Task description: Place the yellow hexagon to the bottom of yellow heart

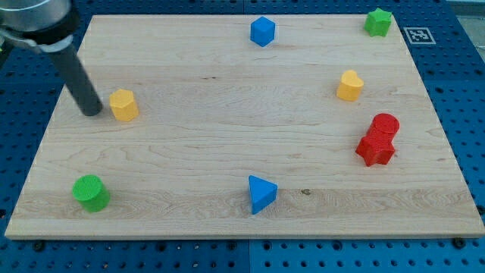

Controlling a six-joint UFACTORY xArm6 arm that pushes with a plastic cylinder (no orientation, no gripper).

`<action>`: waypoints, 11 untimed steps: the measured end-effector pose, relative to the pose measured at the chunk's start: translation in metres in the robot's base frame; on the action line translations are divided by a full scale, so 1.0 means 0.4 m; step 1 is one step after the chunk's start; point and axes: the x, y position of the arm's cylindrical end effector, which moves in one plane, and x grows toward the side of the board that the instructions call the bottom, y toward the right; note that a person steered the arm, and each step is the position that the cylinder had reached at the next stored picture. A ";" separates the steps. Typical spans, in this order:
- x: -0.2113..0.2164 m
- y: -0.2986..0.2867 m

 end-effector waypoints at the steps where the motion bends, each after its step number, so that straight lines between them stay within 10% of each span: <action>1: 0.000 0.083; 11: -0.001 0.876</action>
